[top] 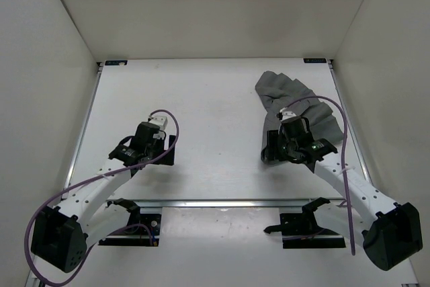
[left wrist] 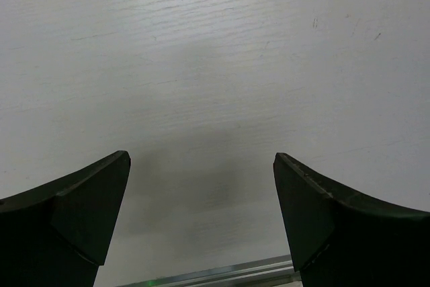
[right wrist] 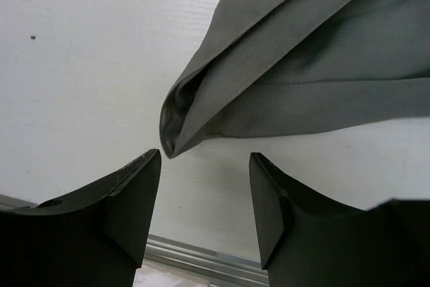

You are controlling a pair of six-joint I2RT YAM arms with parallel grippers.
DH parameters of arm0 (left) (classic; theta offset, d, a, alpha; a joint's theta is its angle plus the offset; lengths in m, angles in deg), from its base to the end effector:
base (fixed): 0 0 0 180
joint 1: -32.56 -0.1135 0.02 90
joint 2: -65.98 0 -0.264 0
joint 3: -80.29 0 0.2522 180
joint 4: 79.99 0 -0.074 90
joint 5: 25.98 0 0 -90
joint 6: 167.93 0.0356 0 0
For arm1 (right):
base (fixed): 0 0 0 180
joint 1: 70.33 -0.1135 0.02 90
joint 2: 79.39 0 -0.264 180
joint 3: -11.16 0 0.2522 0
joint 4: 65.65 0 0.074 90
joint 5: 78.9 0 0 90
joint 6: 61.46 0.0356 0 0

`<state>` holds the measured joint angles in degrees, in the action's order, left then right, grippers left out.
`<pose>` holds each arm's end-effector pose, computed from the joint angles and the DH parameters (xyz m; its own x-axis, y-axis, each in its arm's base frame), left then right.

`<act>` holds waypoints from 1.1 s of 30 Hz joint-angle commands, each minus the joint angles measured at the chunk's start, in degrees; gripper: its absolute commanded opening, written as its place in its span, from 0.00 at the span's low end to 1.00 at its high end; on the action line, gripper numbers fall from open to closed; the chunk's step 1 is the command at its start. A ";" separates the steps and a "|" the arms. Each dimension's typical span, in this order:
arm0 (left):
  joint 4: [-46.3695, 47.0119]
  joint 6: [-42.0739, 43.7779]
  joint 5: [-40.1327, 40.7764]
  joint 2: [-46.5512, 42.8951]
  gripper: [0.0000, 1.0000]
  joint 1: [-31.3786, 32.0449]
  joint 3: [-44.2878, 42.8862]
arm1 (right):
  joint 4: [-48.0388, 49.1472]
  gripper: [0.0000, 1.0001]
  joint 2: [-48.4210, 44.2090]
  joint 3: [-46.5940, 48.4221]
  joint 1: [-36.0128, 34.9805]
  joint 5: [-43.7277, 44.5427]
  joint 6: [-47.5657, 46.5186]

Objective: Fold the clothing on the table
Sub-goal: Grab the skirt from the pile, then move the skirt to the center of the board

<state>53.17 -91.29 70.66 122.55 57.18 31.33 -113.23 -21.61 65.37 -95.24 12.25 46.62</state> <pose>0.1727 -0.0746 0.2114 -0.8011 0.1146 -0.5874 0.1722 0.9841 -0.0428 0.1814 0.0835 0.2358 -0.7986 -0.0288 -0.6012 -0.1703 0.9689 0.1798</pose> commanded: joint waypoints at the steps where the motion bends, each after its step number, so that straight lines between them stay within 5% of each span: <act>1: -0.41 -0.52 0.48 -1.03 0.99 0.08 -1.01 | 2.35 0.52 -1.09 -1.85 -2.86 0.18 1.69; 15: 0.56 0.18 -0.65 -5.42 0.98 -0.36 0.04 | 14.47 0.59 11.03 -6.25 -7.96 4.65 1.17; 18: 0.82 0.27 -1.01 -5.86 0.98 -0.37 -0.22 | 19.57 0.43 12.88 -5.64 -8.58 7.46 -0.15; 20: 1.17 0.27 -0.92 -6.30 0.98 -0.45 -0.04 | 22.39 0.06 13.24 -5.38 -8.58 7.81 -0.86; 21: 1.18 0.27 -1.01 -6.30 0.98 -0.80 0.30 | 23.79 0.00 13.76 -4.33 -8.58 7.64 -1.38; 23: 1.00 0.71 -1.36 -7.27 0.81 -1.59 0.22 | 25.47 0.00 14.29 -1.96 -9.54 3.71 -3.14; 25: 1.53 0.44 -1.36 -8.49 0.53 -2.29 0.40 | 25.39 0.00 15.69 3.29 -12.60 -3.58 -6.73; 27: 1.88 0.36 -1.19 -10.51 0.42 -4.14 0.66 | 23.02 0.01 18.32 8.30 -16.64 -9.73 -9.99; 33: 2.14 -0.43 0.14 -12.64 0.44 -3.80 1.19 | 13.17 0.01 16.34 13.97 -23.35 -27.40 -7.47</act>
<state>54.37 -91.32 70.57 109.94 52.83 32.31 -95.72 -1.22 78.79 -118.19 -1.89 38.82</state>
